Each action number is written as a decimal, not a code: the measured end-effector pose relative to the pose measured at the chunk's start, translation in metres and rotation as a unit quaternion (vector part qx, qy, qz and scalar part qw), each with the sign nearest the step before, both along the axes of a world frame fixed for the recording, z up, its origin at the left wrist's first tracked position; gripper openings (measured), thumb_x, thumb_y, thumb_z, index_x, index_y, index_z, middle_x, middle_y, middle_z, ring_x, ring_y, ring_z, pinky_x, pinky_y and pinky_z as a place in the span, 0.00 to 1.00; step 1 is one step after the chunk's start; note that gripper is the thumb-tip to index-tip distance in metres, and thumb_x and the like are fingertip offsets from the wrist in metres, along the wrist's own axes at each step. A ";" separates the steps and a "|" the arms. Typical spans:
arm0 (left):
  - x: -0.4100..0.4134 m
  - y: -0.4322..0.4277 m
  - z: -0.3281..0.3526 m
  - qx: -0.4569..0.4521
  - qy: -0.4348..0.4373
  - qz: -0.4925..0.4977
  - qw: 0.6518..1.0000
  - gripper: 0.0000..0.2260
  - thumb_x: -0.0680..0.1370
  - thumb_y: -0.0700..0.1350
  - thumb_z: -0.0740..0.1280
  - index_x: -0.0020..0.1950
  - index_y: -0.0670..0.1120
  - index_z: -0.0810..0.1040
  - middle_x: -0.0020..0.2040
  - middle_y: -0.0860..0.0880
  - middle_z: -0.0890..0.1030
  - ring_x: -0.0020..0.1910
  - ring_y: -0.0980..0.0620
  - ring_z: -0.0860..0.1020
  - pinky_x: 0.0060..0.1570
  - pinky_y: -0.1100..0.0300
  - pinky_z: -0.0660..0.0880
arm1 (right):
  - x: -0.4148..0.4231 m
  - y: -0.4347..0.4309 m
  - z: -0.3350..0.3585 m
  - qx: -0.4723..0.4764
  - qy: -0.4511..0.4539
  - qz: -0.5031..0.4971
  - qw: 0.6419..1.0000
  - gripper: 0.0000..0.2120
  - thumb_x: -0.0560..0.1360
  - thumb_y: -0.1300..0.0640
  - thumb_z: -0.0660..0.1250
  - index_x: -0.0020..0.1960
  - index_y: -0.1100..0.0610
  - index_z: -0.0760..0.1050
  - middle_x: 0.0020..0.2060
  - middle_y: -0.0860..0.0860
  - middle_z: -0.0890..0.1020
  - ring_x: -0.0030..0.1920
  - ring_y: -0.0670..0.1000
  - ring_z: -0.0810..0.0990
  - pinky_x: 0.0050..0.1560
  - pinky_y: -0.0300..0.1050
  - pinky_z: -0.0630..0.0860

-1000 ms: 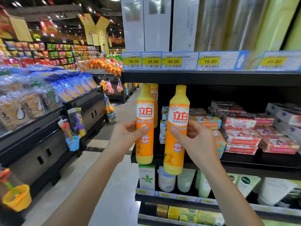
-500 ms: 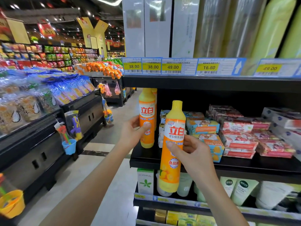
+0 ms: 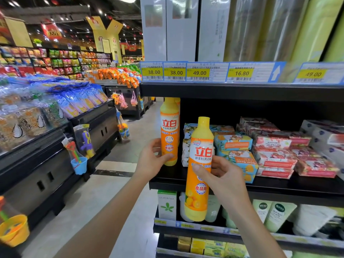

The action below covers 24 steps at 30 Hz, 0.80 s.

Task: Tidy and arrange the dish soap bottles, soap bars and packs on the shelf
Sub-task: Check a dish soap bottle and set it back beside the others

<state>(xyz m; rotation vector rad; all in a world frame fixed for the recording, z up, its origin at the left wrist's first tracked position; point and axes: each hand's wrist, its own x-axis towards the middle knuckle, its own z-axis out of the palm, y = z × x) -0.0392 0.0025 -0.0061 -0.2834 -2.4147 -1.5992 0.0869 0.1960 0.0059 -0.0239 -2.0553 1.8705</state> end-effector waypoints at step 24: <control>0.036 -0.034 -0.029 -0.172 0.063 -0.002 0.983 0.26 0.77 0.52 0.74 0.74 0.51 0.73 0.70 0.54 0.76 0.64 0.58 0.73 0.67 0.54 0.74 | -0.014 -0.013 0.009 0.040 0.013 -0.001 0.999 0.20 0.67 0.46 0.81 0.57 0.47 0.82 0.47 0.42 0.87 0.48 0.41 0.85 0.47 0.43 0.82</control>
